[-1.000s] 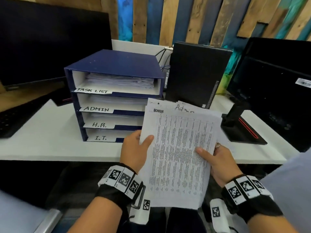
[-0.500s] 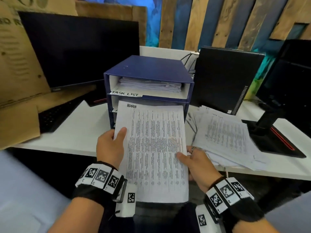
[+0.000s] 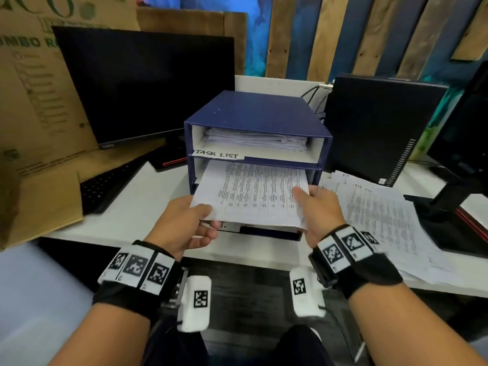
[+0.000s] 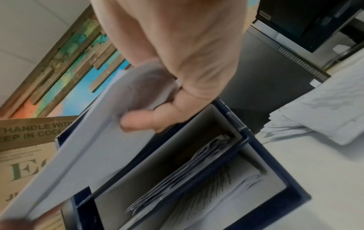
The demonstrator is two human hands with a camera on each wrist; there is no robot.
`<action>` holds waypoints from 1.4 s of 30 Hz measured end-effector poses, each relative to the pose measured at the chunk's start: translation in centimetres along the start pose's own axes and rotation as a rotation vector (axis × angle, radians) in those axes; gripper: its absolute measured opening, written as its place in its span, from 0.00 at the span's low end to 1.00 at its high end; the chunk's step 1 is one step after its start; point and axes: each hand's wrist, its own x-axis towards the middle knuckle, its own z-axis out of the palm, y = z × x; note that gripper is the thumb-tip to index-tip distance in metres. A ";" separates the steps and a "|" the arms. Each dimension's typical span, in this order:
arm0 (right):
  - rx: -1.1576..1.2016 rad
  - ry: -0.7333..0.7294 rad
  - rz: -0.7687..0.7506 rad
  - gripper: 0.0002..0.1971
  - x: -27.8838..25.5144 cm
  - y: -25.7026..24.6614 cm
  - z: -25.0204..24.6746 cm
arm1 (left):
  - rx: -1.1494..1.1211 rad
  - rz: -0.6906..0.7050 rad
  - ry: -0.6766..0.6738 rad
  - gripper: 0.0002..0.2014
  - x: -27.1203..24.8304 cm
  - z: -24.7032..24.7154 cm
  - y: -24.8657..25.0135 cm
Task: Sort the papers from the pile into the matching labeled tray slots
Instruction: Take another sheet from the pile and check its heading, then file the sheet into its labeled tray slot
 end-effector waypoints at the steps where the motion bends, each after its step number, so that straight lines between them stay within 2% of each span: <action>1: 0.013 0.003 0.018 0.12 0.2 -0.4 0.2 | -0.019 0.034 0.022 0.09 0.1 0.3 0.0; 5: 0.084 0.010 0.119 0.05 0.6 -0.2 0.3 | -0.090 0.120 0.209 0.08 2.2 1.9 1.1; 8: 0.166 0.086 0.063 0.01 0.9 -0.1 0.8 | -0.139 0.183 0.304 0.06 3.7 3.5 2.0; 9: 0.185 0.096 0.043 0.02 1.0 -0.3 1.1 | -0.192 0.180 0.319 0.04 4.2 4.0 2.3; 11: 0.251 0.098 0.008 0.10 1.2 -0.6 1.8 | -0.344 0.153 0.316 0.04 5.0 4.7 2.8; 13: 0.325 0.084 -0.010 0.20 1.4 -0.7 2.4 | -0.475 0.150 0.300 0.11 5.6 5.1 2.9; 15: 0.359 0.054 -0.021 0.24 1.4 -0.6 2.7 | -0.503 0.165 0.300 0.17 5.9 5.2 2.6; 19: 0.298 -0.031 -0.033 0.28 1.3 -0.4 2.6 | -0.354 0.236 0.302 0.15 5.6 5.5 2.4; 25: 0.061 -0.198 0.016 0.28 1.3 -0.8 1.6 | -0.156 0.279 0.150 0.10 4.9 7.1 3.5; 27: 0.027 -0.196 -0.020 0.23 1.1 -0.9 0.4 | -0.080 0.330 0.201 0.09 4.5 7.9 3.2; 30: -0.003 -0.106 -0.089 0.11 0.8 -0.8 -2.4 | 0.023 0.408 0.239 0.12 3.4 10.4 2.1; 32: -0.102 -0.003 -0.112 0.08 1.3 -0.3 -4.4 | 0.115 0.427 0.133 0.13 2.7 12.9 1.5; 35: -0.296 0.157 -0.105 0.08 3.3 1.3 -7.2 | 0.249 0.352 -0.128 0.14 1.7 16.4 1.2; 37: -0.510 0.239 -0.110 0.10 4.6 2.4 -9.5 | 0.334 0.311 -0.272 0.14 1.7 18.7 0.9; 39: -0.779 0.250 -0.074 0.10 5.4 3.7 -12.0 | 0.385 0.282 -0.362 0.14 2.0 20.8 0.3; 42: -1.078 0.143 0.051 0.17 6.2 5.8 -15.3 | 0.516 0.284 -0.431 0.13 2.9 24.0 -0.7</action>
